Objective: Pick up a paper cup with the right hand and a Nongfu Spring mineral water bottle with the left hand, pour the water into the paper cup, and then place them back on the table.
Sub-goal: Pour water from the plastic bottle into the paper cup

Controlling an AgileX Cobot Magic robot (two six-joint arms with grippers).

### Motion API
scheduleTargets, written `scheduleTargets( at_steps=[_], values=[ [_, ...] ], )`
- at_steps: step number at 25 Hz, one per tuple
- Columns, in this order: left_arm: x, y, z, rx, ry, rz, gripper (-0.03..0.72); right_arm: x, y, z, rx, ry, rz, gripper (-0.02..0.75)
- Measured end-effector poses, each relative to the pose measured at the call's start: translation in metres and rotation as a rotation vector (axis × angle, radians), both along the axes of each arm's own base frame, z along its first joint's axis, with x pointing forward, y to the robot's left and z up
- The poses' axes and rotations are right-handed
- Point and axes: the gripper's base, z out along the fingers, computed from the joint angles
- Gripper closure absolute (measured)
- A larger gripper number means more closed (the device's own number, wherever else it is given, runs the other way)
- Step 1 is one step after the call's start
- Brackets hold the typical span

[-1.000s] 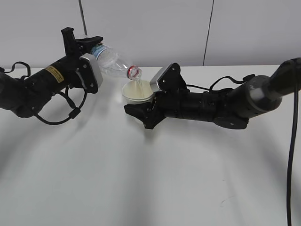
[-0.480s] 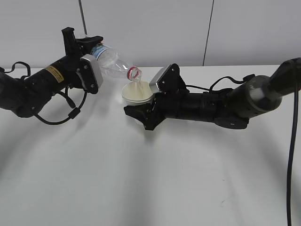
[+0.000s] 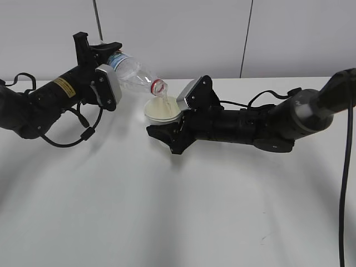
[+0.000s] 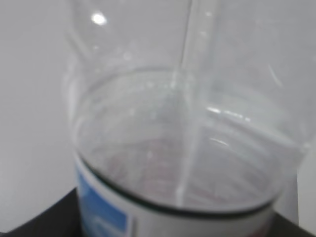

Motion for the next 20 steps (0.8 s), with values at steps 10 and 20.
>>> scheduleTargets(
  at_steps=[10, 20],
  values=[
    [0.0, 0.0001, 0.0001, 0.007, -0.006, 0.002, 0.323, -0.0001, 0.0, -0.0001, -0.002, 0.0, 0.001, 0.215],
    [0.0003, 0.0005, 0.0003, 0.004, -0.006, 0.007, 0.323, 0.0, -0.0001, -0.0003, -0.003, 0.001, 0.0, 0.215]
  ],
)
